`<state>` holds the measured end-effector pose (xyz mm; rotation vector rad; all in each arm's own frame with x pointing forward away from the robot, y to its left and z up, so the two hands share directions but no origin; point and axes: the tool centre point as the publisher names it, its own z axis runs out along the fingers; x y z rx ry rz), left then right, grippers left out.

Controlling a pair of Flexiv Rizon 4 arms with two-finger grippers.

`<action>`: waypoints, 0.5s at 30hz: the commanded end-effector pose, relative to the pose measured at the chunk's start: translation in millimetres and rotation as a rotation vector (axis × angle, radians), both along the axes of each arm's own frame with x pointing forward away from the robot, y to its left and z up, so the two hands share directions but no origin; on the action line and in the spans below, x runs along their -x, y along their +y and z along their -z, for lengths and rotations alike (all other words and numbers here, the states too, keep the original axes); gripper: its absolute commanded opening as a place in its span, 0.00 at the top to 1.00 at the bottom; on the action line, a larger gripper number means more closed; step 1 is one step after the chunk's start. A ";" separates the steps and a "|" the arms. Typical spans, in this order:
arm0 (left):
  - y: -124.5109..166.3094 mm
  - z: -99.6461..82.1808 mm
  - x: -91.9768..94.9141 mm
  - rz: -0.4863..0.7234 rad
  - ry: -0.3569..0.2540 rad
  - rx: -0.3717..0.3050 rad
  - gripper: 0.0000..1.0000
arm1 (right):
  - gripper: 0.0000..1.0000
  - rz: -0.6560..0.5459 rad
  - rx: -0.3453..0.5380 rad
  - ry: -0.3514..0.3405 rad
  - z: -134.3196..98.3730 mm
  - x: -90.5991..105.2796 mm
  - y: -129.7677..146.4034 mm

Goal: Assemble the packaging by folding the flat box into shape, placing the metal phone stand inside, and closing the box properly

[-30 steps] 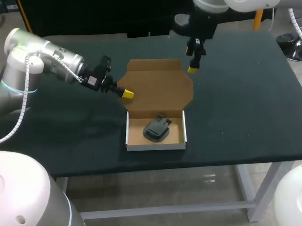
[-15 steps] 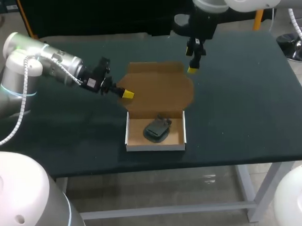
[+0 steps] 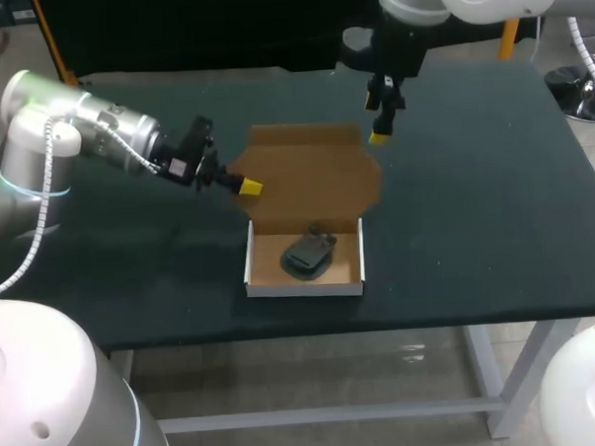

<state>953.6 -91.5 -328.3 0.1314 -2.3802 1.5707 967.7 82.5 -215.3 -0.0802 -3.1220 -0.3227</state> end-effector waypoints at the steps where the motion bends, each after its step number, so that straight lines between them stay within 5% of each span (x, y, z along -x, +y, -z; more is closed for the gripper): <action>1: 2.0 -4.0 13.3 -0.050 -0.048 -0.003 1.00 | 0.00 -0.001 -0.001 -0.002 -0.9 1.2 -0.7; 8: 4.6 -7.4 20.0 -0.050 -0.129 0.016 1.00 | 0.00 -0.002 -0.002 -0.004 -1.2 0.8 -0.6; 15: 4.9 -9.3 21.8 -0.030 -0.122 0.005 1.00 | 0.00 0.004 -0.009 -0.013 -2.1 -0.8 -1.5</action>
